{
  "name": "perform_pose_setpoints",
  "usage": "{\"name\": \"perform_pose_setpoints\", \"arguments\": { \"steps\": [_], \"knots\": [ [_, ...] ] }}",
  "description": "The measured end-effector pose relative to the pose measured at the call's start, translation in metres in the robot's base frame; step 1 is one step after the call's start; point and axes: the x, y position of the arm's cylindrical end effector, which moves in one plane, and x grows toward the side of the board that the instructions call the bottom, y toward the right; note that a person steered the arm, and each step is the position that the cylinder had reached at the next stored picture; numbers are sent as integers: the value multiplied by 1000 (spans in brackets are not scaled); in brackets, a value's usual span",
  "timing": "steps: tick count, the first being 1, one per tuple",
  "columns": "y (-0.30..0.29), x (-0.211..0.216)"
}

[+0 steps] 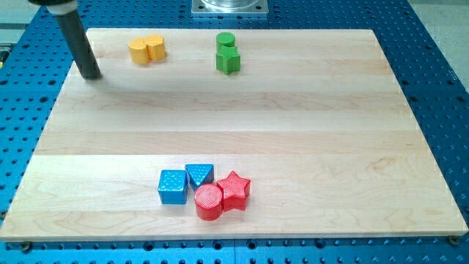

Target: Move the hexagon close to the green blocks

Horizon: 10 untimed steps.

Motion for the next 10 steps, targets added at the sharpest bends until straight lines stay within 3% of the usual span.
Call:
{"name": "perform_pose_setpoints", "arguments": {
  "steps": [2,3,5,6,7,8,9,10],
  "knots": [
    [77,-27],
    [60,-55],
    [142,20],
    [84,-5],
    [33,-63],
    [104,-72],
    [166,-41],
    [172,-46]
  ]
}}
